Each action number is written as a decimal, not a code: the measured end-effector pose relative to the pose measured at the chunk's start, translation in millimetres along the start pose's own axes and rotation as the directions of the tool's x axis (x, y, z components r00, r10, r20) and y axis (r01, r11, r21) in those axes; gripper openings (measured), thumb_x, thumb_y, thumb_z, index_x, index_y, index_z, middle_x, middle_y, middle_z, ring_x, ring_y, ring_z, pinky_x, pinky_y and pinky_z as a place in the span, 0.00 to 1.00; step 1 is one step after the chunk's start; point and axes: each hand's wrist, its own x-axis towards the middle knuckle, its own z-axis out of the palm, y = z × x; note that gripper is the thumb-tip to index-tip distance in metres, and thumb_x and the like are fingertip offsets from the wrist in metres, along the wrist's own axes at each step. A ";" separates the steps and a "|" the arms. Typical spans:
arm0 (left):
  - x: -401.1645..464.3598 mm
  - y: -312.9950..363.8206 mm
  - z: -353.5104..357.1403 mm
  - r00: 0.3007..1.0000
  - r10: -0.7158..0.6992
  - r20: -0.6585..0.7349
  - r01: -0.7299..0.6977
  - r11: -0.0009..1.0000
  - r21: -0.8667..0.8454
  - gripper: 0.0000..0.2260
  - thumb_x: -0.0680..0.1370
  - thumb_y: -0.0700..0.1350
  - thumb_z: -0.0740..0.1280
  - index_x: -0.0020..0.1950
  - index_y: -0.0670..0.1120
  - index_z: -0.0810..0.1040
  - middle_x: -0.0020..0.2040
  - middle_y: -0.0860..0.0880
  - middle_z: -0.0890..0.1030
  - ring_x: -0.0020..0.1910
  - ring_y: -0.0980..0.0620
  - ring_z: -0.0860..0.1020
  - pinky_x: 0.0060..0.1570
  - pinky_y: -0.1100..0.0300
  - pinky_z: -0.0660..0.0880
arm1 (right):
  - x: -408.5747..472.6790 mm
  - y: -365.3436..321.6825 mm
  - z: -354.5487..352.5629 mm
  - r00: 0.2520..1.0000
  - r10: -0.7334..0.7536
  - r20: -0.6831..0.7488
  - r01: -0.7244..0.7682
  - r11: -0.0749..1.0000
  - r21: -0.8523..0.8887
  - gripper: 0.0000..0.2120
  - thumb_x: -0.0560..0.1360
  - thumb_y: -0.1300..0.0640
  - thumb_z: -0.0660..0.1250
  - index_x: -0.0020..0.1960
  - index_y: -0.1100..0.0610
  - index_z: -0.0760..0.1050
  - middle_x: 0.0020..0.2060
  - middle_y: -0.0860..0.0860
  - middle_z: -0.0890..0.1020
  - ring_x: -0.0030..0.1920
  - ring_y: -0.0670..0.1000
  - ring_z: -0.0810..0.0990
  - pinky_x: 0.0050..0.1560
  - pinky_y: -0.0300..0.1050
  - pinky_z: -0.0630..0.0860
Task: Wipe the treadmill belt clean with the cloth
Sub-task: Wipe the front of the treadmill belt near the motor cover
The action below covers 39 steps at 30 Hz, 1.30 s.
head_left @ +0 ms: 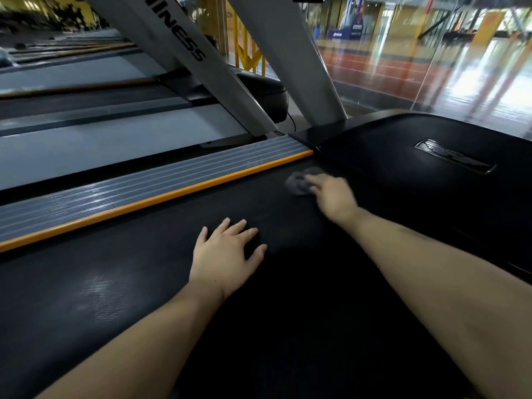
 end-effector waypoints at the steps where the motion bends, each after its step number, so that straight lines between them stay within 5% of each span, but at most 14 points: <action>1: -0.8 0.5 0.7 1.000 0.001 -0.005 -0.001 1.000 0.001 0.27 0.80 0.70 0.50 0.76 0.63 0.68 0.80 0.61 0.63 0.82 0.54 0.53 0.80 0.43 0.49 | 3.5 22.9 -8.4 0.986 0.167 -0.020 -0.168 0.985 -0.047 0.16 0.79 0.58 0.63 0.65 0.53 0.77 0.61 0.57 0.80 0.61 0.61 0.78 0.65 0.50 0.71; 4: 0.7 1.3 0.0 1.000 0.007 -0.013 -0.007 1.000 0.005 0.27 0.80 0.70 0.51 0.76 0.63 0.68 0.80 0.60 0.63 0.82 0.54 0.53 0.79 0.42 0.49 | -2.6 44.7 -11.6 0.937 0.345 -0.055 -0.348 0.932 -0.095 0.16 0.79 0.54 0.61 0.65 0.49 0.75 0.62 0.56 0.78 0.59 0.63 0.77 0.61 0.55 0.73; 8: 0.8 2.2 -0.2 1.000 0.004 -0.007 -0.004 1.000 0.002 0.27 0.80 0.70 0.52 0.76 0.62 0.69 0.79 0.60 0.64 0.81 0.54 0.54 0.79 0.41 0.50 | -36.3 -24.6 5.0 1.000 0.009 -0.005 -0.009 1.000 -0.028 0.16 0.78 0.55 0.65 0.66 0.52 0.77 0.63 0.55 0.80 0.60 0.60 0.79 0.64 0.52 0.72; 12: 0.9 1.9 -1.3 1.000 -0.003 -0.006 0.003 1.000 -0.007 0.27 0.79 0.70 0.52 0.75 0.63 0.69 0.79 0.61 0.64 0.81 0.55 0.53 0.79 0.42 0.49 | -54.5 -50.8 9.5 0.946 -0.318 0.069 0.312 0.946 0.087 0.17 0.79 0.55 0.67 0.67 0.50 0.76 0.64 0.52 0.80 0.63 0.54 0.78 0.66 0.48 0.71; 15: 0.1 2.9 -0.5 1.000 -0.006 -0.009 0.006 1.000 0.002 0.27 0.80 0.69 0.52 0.76 0.63 0.69 0.79 0.61 0.64 0.81 0.55 0.53 0.80 0.43 0.49 | -25.3 2.8 -1.5 0.997 -0.076 0.016 0.076 0.997 0.022 0.18 0.78 0.56 0.66 0.67 0.49 0.76 0.64 0.53 0.80 0.63 0.55 0.78 0.66 0.48 0.71; 17: -0.9 4.5 -0.7 1.000 -0.009 -0.010 0.009 1.000 0.009 0.27 0.80 0.69 0.52 0.76 0.63 0.69 0.79 0.61 0.64 0.81 0.55 0.53 0.80 0.43 0.49 | -15.1 46.4 -12.3 0.978 0.208 -0.032 -0.210 0.974 -0.087 0.18 0.79 0.54 0.62 0.69 0.49 0.74 0.65 0.54 0.78 0.62 0.60 0.77 0.63 0.51 0.72; 19: -0.4 4.6 -1.1 1.000 -0.007 -0.014 0.007 1.000 0.007 0.26 0.80 0.69 0.52 0.76 0.63 0.69 0.79 0.61 0.64 0.81 0.55 0.53 0.80 0.43 0.49 | -15.5 52.7 -14.0 0.949 0.308 -0.075 -0.316 0.938 -0.145 0.16 0.80 0.51 0.60 0.67 0.47 0.73 0.63 0.54 0.78 0.58 0.63 0.76 0.58 0.54 0.73; 21: 0.4 4.5 -0.8 1.000 -0.010 -0.010 0.010 1.000 -0.004 0.26 0.80 0.69 0.53 0.76 0.62 0.69 0.79 0.61 0.64 0.81 0.55 0.53 0.80 0.43 0.49 | -23.2 22.0 -12.8 0.969 0.239 -0.060 -0.246 0.956 -0.159 0.14 0.80 0.50 0.61 0.64 0.50 0.76 0.60 0.54 0.80 0.55 0.63 0.77 0.57 0.55 0.74; 24: -0.1 4.1 -2.1 1.000 -0.007 -0.001 0.007 1.000 -0.008 0.26 0.80 0.69 0.53 0.76 0.63 0.69 0.79 0.60 0.64 0.81 0.55 0.53 0.80 0.43 0.49 | -49.7 -40.2 0.9 0.996 -0.080 0.023 0.081 0.997 -0.018 0.14 0.79 0.51 0.63 0.62 0.54 0.79 0.59 0.54 0.83 0.56 0.60 0.81 0.59 0.56 0.74; 27: 0.9 5.0 -3.2 1.000 0.004 0.000 -0.004 1.000 0.005 0.26 0.80 0.69 0.53 0.75 0.63 0.69 0.79 0.60 0.64 0.81 0.54 0.53 0.79 0.42 0.49 | -64.2 -49.6 12.2 0.962 -0.272 0.034 0.271 0.962 0.038 0.19 0.79 0.44 0.58 0.66 0.47 0.76 0.63 0.50 0.81 0.57 0.56 0.80 0.62 0.54 0.74; 29: 0.5 3.8 -2.5 1.000 0.004 0.001 -0.004 1.000 0.004 0.26 0.80 0.69 0.52 0.76 0.63 0.69 0.79 0.60 0.64 0.81 0.54 0.53 0.79 0.42 0.49 | -44.2 -20.4 7.5 0.981 -0.195 0.001 0.194 0.980 -0.043 0.19 0.78 0.44 0.57 0.66 0.45 0.76 0.61 0.49 0.81 0.56 0.58 0.80 0.60 0.53 0.75; 33: 0.0 3.2 -1.8 1.000 0.002 -0.004 -0.002 1.000 -0.006 0.26 0.80 0.69 0.53 0.76 0.63 0.69 0.79 0.60 0.64 0.82 0.55 0.53 0.79 0.42 0.48 | -5.8 57.0 -20.1 0.956 0.292 -0.012 -0.290 0.944 -0.160 0.16 0.79 0.48 0.61 0.66 0.43 0.75 0.58 0.54 0.82 0.57 0.61 0.78 0.57 0.51 0.74; 36: 0.3 2.3 -1.3 1.000 0.003 -0.009 -0.003 1.000 0.005 0.26 0.80 0.69 0.53 0.76 0.63 0.69 0.79 0.60 0.64 0.81 0.55 0.53 0.79 0.42 0.49 | -18.5 31.1 -16.6 0.965 0.256 -0.051 -0.261 0.943 -0.207 0.12 0.79 0.51 0.62 0.62 0.46 0.78 0.54 0.55 0.82 0.54 0.63 0.76 0.54 0.51 0.72; 39: 0.0 2.5 -1.6 1.000 0.005 0.003 -0.005 1.000 0.011 0.26 0.80 0.69 0.52 0.76 0.64 0.69 0.79 0.60 0.64 0.81 0.55 0.53 0.79 0.42 0.49 | -53.6 -24.0 5.0 1.000 -0.006 0.001 0.006 0.998 -0.059 0.15 0.78 0.50 0.64 0.64 0.49 0.79 0.59 0.52 0.82 0.57 0.59 0.79 0.58 0.53 0.71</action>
